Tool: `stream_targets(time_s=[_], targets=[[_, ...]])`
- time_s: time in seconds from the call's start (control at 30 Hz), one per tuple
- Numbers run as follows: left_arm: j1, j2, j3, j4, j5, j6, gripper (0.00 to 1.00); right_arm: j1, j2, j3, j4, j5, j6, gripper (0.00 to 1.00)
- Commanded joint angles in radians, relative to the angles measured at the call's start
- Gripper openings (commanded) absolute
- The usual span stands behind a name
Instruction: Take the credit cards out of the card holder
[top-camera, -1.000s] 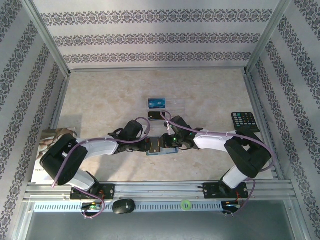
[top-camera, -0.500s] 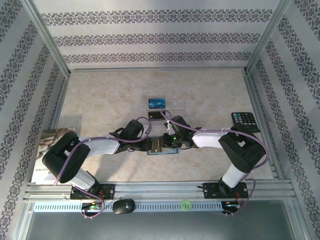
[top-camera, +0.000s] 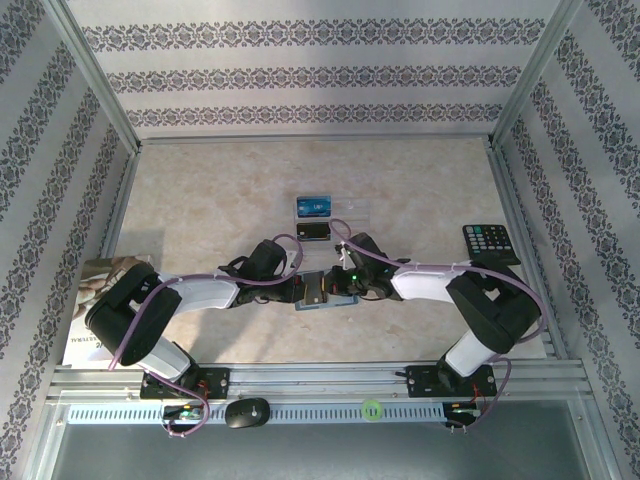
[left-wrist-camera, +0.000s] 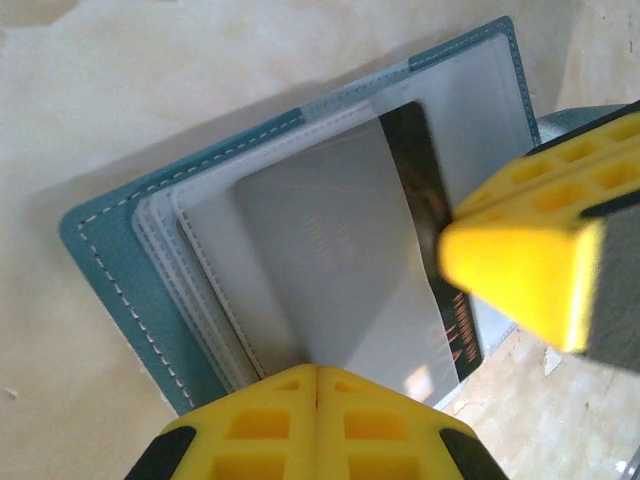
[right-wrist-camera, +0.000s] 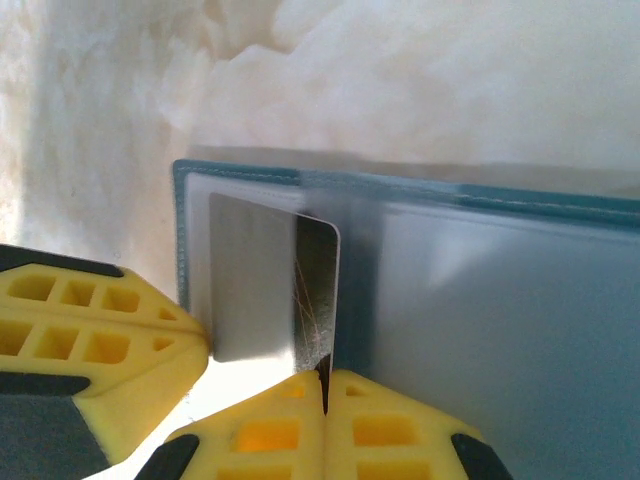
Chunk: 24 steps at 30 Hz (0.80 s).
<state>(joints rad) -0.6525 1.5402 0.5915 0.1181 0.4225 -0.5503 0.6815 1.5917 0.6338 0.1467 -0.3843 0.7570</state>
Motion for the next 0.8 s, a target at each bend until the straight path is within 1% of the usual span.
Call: stream_targets(time_s=[0.0, 0.1, 0.23, 0.3, 0.37, 0.47, 0.53, 0.77], targets=[[0.013, 0.005, -0.034, -0.043, -0.003, -0.005, 0.0, -0.024, -0.048, -0.036, -0.042, 0.09, 0.004, 0.0], [0.015, 0.002, -0.036, -0.044, -0.002, -0.004, 0.0, -0.026, -0.074, -0.041, -0.062, 0.102, -0.001, 0.0], [0.017, 0.001, -0.025, -0.054, 0.006, 0.005, 0.0, -0.024, -0.047, -0.021, -0.056, 0.04, -0.02, 0.01], [0.018, 0.002, -0.023, -0.058, 0.005, 0.006, 0.0, -0.023, -0.038, -0.02, -0.034, 0.012, -0.017, 0.11], [0.019, 0.006, -0.017, -0.064, 0.007, 0.009, 0.0, -0.024, -0.038, -0.015, -0.036, 0.011, -0.02, 0.21], [0.02, 0.008, -0.008, -0.07, 0.01, 0.013, 0.0, -0.031, -0.032, -0.003, -0.059, 0.022, -0.027, 0.26], [0.02, 0.012, 0.004, -0.082, 0.012, 0.023, 0.0, -0.033, -0.023, -0.001, -0.059, 0.01, -0.03, 0.28], [0.022, 0.021, 0.022, -0.101, 0.021, 0.039, 0.0, -0.03, 0.023, 0.0, -0.013, -0.041, -0.024, 0.28]])
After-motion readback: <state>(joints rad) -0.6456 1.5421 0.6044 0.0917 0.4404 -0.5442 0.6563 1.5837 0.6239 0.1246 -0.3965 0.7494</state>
